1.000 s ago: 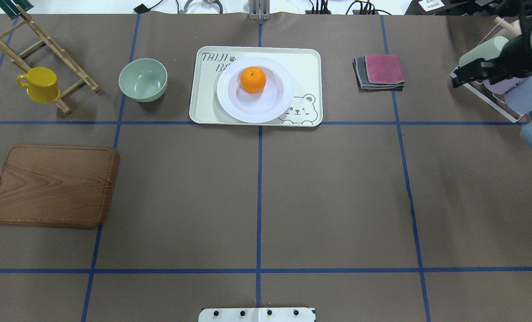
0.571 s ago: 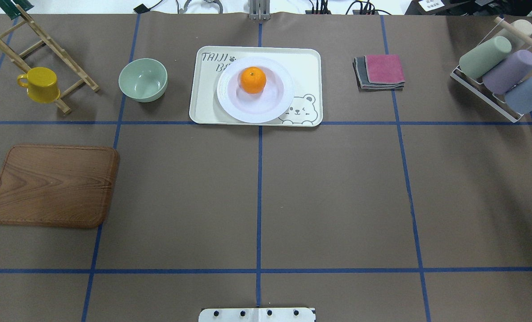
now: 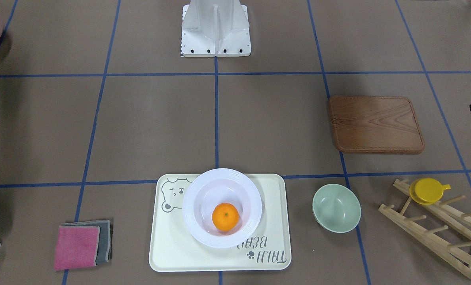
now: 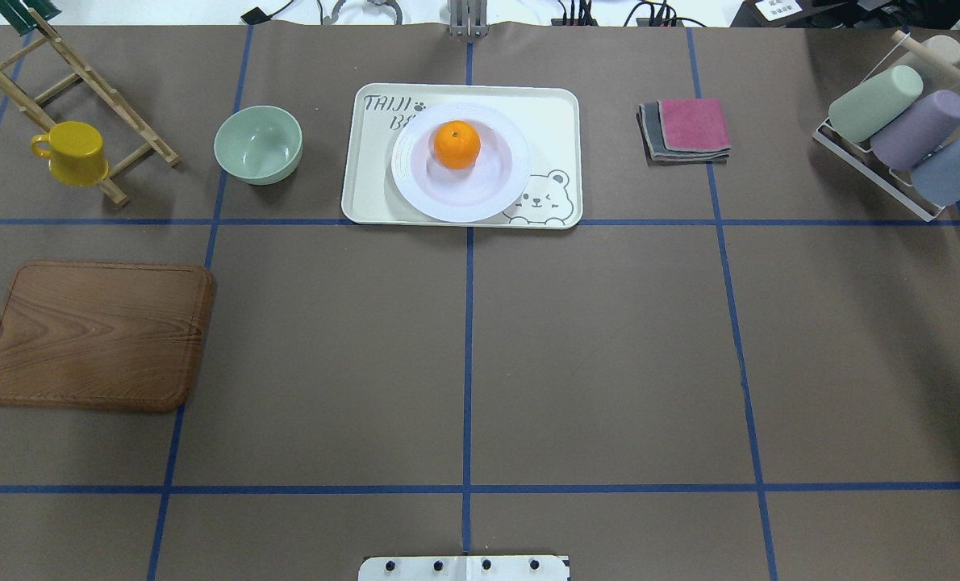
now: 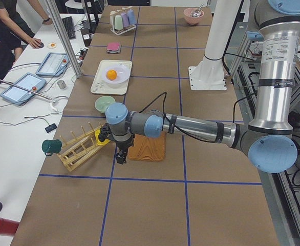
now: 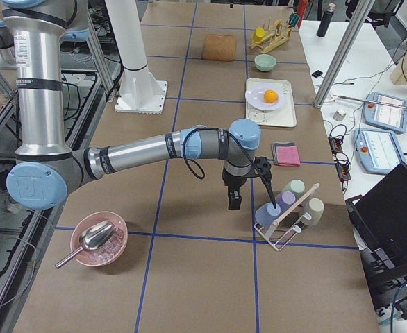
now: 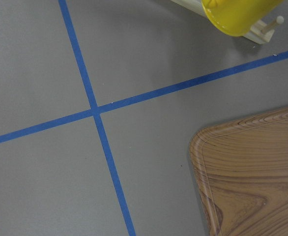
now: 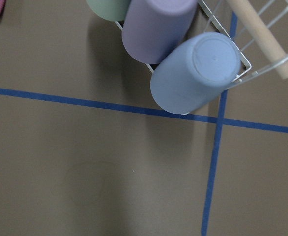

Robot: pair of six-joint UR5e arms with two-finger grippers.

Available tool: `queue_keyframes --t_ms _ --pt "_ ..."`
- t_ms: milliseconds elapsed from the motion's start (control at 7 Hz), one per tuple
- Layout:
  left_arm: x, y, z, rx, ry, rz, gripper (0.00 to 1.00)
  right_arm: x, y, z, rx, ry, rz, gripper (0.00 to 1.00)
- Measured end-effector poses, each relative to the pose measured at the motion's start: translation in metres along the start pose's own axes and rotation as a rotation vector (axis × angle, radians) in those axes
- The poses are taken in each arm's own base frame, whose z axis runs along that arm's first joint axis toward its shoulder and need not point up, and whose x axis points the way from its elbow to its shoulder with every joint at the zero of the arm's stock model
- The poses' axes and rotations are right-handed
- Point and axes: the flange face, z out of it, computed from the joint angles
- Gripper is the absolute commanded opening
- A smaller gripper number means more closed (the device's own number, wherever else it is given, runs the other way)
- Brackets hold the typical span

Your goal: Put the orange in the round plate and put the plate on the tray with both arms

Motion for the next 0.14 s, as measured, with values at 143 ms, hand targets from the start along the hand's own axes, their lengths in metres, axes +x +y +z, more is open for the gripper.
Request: queue_keyframes --t_ms 143 --pt "-0.0004 0.0004 0.0 0.0 0.001 -0.001 0.99 0.0024 0.0017 0.0015 -0.005 -0.001 0.001 1.0"
